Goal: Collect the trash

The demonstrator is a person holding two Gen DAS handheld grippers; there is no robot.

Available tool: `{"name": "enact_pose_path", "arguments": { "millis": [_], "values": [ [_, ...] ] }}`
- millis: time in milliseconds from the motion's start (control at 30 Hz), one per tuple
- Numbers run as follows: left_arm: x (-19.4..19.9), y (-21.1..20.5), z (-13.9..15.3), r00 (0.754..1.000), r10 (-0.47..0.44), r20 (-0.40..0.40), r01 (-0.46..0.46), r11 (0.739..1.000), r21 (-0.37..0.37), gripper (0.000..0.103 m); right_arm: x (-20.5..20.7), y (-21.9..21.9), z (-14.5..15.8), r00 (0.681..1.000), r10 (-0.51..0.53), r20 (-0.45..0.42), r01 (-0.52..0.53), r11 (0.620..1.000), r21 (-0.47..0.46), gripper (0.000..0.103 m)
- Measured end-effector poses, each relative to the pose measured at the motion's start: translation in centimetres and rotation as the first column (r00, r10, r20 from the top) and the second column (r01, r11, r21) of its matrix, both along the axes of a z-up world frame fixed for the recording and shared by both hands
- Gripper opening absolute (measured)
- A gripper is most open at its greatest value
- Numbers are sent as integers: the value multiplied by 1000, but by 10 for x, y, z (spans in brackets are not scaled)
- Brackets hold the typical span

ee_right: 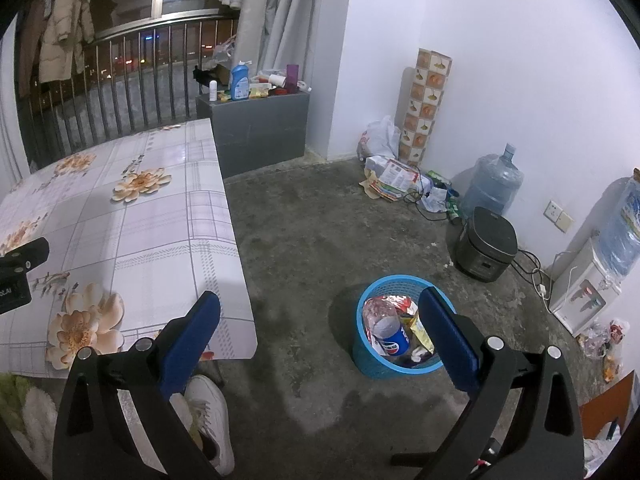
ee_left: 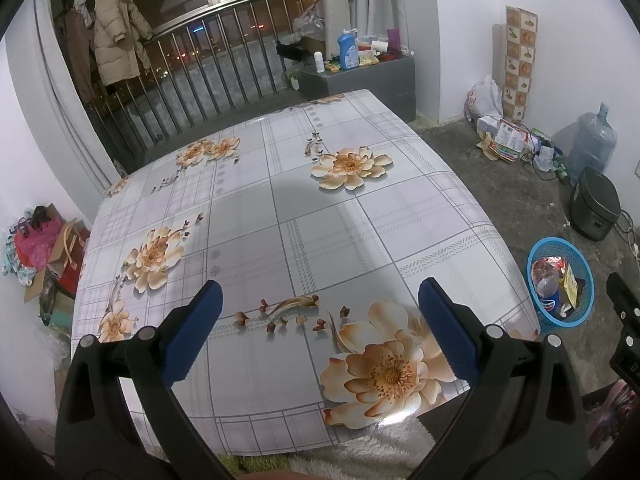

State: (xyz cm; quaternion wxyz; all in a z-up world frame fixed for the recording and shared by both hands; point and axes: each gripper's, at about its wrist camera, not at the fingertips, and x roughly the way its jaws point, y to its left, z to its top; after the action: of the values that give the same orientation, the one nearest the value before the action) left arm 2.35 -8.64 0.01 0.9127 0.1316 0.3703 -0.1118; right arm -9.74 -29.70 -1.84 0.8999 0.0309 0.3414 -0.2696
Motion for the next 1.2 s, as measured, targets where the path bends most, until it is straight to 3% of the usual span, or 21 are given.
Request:
{"name": "enact_pose_path", "arguments": {
  "millis": [1200],
  "values": [
    [-1, 0, -2, 1000, -3, -4, 3, 1000, 8, 94, 2, 2, 1, 1000, 0, 0, 0, 1000, 2, 97]
  ]
}}
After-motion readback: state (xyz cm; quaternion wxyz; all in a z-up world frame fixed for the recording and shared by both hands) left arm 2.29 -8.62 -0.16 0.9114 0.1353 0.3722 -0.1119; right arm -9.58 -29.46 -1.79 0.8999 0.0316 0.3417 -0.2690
